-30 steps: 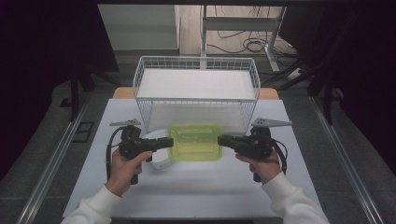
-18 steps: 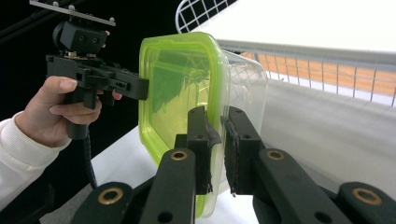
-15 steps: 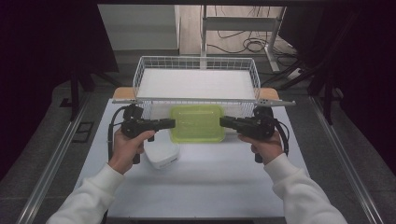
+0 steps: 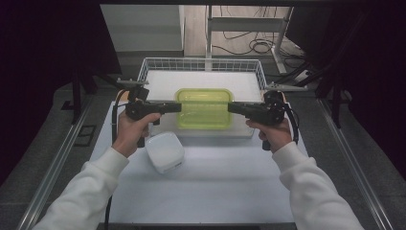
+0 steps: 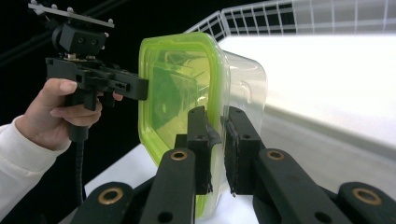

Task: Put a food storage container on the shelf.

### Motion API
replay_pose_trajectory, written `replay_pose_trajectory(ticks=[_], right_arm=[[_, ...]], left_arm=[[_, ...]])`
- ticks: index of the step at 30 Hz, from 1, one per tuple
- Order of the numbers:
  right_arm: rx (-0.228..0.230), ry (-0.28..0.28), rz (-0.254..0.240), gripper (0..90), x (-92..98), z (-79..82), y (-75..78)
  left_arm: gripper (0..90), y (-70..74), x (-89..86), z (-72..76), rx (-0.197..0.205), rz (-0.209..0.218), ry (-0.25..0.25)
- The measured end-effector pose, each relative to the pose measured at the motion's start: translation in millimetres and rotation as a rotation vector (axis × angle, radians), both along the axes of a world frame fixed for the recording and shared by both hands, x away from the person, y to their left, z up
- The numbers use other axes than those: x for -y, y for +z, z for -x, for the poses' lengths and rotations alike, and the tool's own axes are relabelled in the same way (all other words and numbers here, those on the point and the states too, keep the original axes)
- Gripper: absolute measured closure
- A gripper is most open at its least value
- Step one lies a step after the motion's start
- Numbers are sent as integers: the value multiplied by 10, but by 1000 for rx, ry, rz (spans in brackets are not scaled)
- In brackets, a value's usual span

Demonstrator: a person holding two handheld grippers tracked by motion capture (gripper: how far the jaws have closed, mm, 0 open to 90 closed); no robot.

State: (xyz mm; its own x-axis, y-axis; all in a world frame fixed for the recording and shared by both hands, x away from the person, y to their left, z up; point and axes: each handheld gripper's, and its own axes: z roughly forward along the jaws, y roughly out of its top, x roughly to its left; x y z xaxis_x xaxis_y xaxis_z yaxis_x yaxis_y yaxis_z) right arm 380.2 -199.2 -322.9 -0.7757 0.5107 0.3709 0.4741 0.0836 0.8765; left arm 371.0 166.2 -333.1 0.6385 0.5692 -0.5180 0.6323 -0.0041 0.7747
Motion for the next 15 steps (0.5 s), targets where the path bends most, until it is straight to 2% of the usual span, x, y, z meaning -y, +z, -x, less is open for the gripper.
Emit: replay_pose_trajectory(ticks=[1, 3, 6, 9, 10, 11, 12, 13, 15], right_arm=[[2, -3, -3, 808, 7, -80, 55], [2, -5, -4, 808, 6, -108, 74], [-1, -14, -7, 808, -13, -252, 154], [1, -17, -5, 809, -29, -327, 194], [-2, -16, -11, 808, -34, -394, 223], [-2, -16, -11, 808, -34, -394, 223], [-6, -15, -15, 808, -34, -475, 252], [-6, -15, -15, 808, -34, -475, 252], [-15, -10, -28, 807, -28, -586, 277]], left_arm=[[801, 48, 3, -56, 4, -5, 2], [801, 77, 2, -95, 6, -9, 1], [801, 166, -19, -251, 0, -14, -1], [801, 202, -29, -325, 1, -16, -1], [801, 235, -33, -400, 2, -14, 0], [801, 235, -33, -400, 2, -14, 0], [801, 265, -34, -476, -5, -8, 4], [801, 265, -34, -476, -5, -8, 4], [801, 318, -39, -591, -15, -10, 3]])
